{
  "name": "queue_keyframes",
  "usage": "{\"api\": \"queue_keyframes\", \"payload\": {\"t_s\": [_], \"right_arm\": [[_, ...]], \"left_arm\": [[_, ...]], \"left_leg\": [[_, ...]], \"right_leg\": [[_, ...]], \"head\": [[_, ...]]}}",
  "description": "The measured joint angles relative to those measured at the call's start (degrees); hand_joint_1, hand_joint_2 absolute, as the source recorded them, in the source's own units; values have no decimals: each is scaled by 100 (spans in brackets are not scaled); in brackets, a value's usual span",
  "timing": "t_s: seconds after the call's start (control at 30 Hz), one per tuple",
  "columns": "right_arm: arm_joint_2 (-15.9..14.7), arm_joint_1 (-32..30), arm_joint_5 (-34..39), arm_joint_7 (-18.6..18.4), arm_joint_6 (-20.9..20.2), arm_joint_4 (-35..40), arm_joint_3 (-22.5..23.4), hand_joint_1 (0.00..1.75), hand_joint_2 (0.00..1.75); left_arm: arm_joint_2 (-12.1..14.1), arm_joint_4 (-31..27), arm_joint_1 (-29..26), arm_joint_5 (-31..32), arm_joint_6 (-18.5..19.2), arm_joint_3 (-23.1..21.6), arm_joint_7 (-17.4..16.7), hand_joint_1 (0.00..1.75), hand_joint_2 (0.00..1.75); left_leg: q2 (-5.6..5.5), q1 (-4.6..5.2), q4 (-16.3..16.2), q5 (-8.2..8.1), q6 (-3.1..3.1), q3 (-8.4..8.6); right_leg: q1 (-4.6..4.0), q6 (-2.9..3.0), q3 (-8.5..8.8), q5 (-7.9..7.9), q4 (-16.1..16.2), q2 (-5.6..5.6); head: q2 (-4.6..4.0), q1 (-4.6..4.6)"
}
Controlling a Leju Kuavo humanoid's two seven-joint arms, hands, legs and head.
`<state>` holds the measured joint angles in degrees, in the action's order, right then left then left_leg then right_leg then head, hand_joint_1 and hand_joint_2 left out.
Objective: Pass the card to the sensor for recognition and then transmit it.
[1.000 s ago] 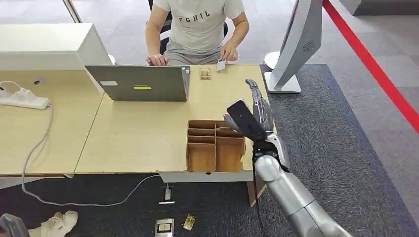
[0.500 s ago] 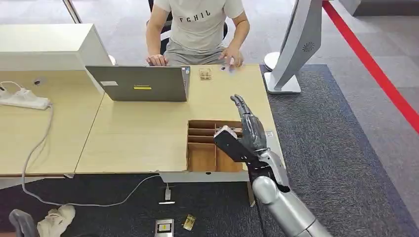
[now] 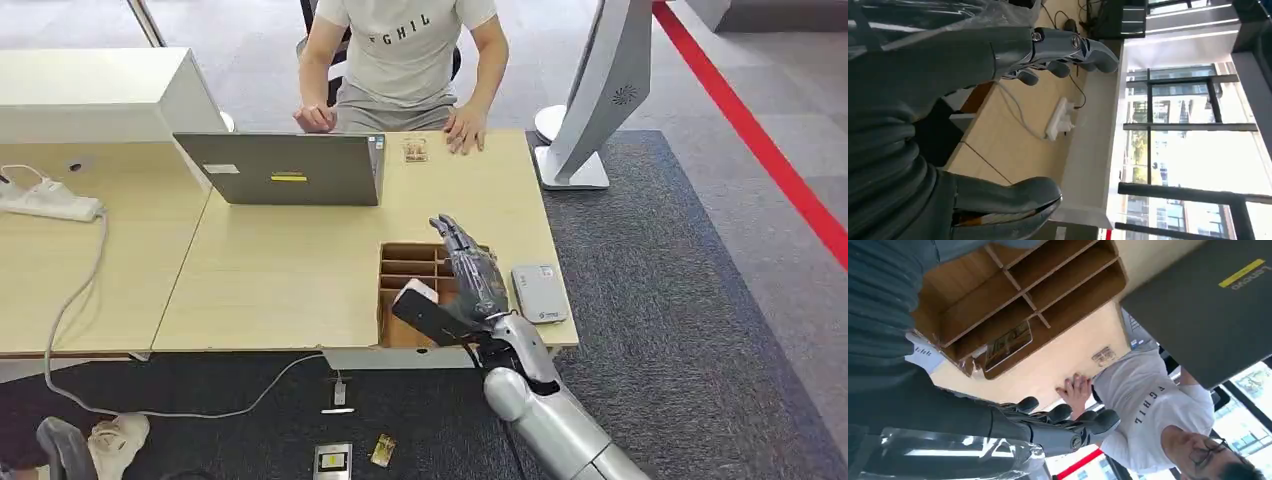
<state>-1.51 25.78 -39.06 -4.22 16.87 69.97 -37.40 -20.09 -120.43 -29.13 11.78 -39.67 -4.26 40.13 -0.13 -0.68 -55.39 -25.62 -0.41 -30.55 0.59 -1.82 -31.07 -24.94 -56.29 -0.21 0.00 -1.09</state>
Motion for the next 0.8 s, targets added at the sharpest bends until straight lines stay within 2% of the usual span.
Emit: {"api": "queue_keyframes", "payload": {"t_s": [0.27, 0.5, 0.8], "right_arm": [[57, 489, -92, -24, 663, -1015, 46, 0, 175], [105, 759, -160, -44, 835, -1685, 90, 0, 175], [199, 866, -195, -37, 826, -2245, 131, 0, 175]], "left_arm": [[0, 15, -85, -6, 0, -59, 0, 0, 175], [0, 63, -107, 22, 0, -68, 0, 0, 175], [0, 105, -118, 107, 0, -68, 0, 0, 175]], "left_leg": [[0, 1, -1, 0, 0, 1], [1, 0, -1, 0, 0, 0], [1, 0, -1, 0, 0, 0]], "right_leg": [[1, 0, -1, 0, 0, 0], [0, 0, -3, 0, 0, 0], [0, 0, -2, 0, 0, 0]], "head": [[0, 0], [0, 0], [0, -2]]}}
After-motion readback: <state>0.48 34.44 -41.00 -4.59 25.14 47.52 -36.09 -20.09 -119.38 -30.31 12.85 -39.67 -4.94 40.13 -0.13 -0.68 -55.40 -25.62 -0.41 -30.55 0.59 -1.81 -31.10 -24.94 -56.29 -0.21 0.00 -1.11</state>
